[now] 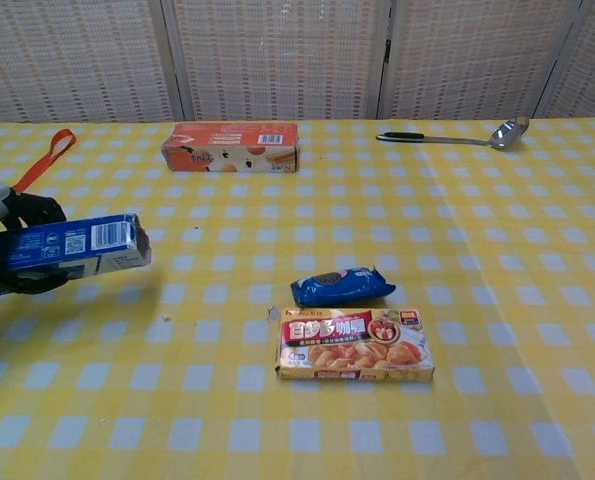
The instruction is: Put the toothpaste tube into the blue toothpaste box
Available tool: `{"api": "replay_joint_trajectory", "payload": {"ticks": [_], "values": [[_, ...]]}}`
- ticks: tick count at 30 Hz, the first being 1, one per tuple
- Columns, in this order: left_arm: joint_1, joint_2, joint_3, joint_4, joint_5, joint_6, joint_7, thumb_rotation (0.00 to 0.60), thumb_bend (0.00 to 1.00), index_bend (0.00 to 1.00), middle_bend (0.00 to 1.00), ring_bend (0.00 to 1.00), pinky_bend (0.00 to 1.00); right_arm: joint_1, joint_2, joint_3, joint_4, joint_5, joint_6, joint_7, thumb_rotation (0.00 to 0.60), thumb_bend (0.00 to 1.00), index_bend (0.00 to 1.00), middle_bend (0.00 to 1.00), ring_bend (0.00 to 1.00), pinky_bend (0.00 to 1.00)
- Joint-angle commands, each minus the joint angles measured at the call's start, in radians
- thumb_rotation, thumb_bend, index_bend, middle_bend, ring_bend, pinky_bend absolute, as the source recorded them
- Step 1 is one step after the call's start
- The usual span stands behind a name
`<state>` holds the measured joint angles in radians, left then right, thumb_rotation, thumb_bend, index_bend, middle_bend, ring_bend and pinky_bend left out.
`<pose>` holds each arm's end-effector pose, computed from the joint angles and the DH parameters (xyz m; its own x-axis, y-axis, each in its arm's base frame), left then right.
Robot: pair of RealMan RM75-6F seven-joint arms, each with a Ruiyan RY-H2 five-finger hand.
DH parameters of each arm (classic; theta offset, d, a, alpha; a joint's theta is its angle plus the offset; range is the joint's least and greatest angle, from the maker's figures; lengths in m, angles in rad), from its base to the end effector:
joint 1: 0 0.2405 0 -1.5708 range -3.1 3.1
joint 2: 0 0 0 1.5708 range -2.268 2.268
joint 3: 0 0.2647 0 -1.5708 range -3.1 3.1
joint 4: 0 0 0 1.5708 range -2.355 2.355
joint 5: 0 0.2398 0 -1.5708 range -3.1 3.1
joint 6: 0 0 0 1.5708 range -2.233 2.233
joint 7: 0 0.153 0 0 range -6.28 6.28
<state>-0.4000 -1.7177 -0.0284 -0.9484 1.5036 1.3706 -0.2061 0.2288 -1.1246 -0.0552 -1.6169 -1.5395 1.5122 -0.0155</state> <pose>-0.3033 0.2972 -0.0296 0.2862 0.0469 0.9570 0.9275 -0.2643 -0.2644 -0.3031 -0.2130 0.1202 0.4148 -0.0204 0.9097 -0.8972 -0.1761 0.4051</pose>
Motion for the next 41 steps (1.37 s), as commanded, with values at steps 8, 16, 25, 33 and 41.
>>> {"api": "replay_joint_trajectory", "payload": {"ticks": [8,16,25,33,41], "values": [[0.003,0.009,0.029,0.008,0.013,-0.075,-0.081,0.600,0.20,0.17,0.16,0.08,0.16,-0.010,0.014,0.030,-0.026,0.053,-0.060,-0.018,0.600,0.49,0.00,0.00,0.00,0.00],[0.022,0.219,0.016,-0.244,0.034,-0.020,-0.150,0.600,0.15,0.05,0.06,0.00,0.03,-0.036,0.015,0.058,-0.018,0.090,-0.056,-0.021,0.600,0.49,0.00,0.00,0.00,0.00],[0.188,0.478,0.038,-0.370,0.032,0.207,0.025,0.600,0.15,0.05,0.04,0.00,0.00,-0.061,0.016,0.068,-0.019,0.090,-0.032,-0.160,0.600,0.46,0.00,0.00,0.00,0.00],[0.252,0.477,0.026,-0.374,0.022,0.274,0.153,0.600,0.14,0.05,0.05,0.00,0.00,-0.068,0.007,0.063,-0.039,0.067,-0.043,-0.221,0.600,0.42,0.00,0.00,0.00,0.00],[0.263,0.492,0.025,-0.399,0.042,0.267,0.178,0.600,0.14,0.05,0.05,0.00,0.00,-0.083,0.013,0.063,-0.047,0.044,-0.033,-0.223,0.600,0.42,0.00,0.00,0.00,0.00]]}}
